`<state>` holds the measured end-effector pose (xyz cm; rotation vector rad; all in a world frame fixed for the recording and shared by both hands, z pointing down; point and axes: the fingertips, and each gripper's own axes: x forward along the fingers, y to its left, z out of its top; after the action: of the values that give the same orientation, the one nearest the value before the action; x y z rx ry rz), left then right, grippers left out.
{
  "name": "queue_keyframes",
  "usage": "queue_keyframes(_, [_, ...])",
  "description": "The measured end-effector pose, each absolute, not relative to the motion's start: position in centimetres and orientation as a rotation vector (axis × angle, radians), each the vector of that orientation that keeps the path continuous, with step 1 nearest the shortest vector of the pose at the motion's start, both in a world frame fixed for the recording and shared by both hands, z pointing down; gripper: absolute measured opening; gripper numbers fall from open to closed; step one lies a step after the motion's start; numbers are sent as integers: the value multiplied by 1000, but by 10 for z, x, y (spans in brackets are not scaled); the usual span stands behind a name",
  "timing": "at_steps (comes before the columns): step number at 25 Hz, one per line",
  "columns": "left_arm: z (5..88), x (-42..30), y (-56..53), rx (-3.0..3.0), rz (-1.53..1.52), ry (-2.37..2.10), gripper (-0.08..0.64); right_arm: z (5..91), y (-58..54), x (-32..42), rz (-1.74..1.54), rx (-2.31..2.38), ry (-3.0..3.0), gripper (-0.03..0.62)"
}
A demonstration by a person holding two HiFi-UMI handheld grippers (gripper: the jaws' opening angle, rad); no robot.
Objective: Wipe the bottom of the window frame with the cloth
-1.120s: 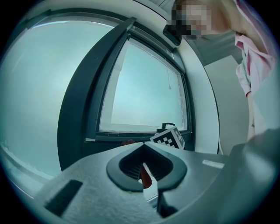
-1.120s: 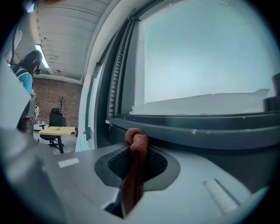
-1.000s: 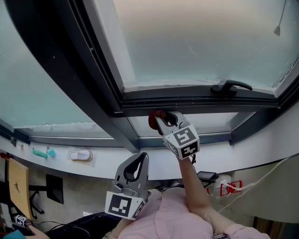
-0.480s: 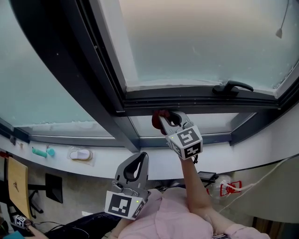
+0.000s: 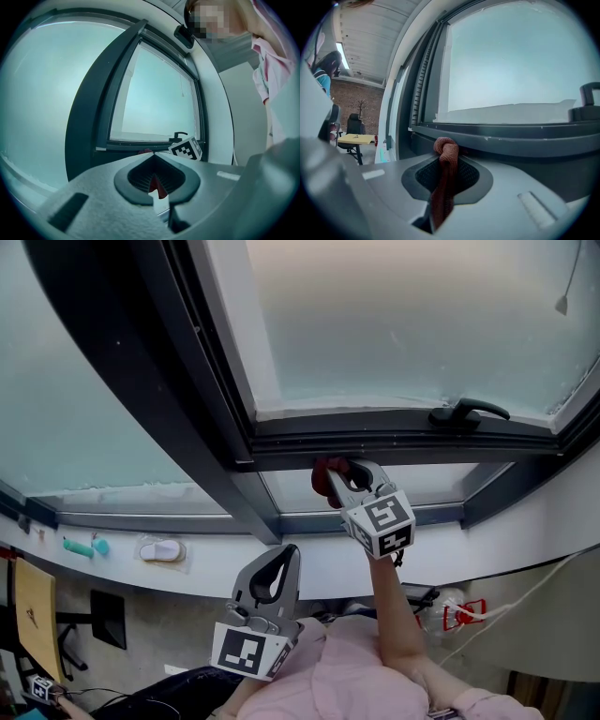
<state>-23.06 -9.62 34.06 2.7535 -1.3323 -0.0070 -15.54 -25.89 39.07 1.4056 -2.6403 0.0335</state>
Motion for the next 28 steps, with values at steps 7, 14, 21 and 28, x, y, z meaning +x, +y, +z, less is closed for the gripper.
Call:
queue_keyframes(7, [344,-235,-100,2752,4,-1318,0,389,-258,-146,7,1418,-2597,52])
queue_keyframes(14, [344,-229,-108,2765,6,-1305,0,391,-258,-146,12,1388,-2623,51])
queue_keyframes(21, [339,-226,-119,2774,-7,-1322,0,392,-258,-147,9,1343,-2653,51])
queue_keyframes(28, [330,-233,-131,2764,-42,-1391,0,392,-256,-147,4,1302,-2675,51])
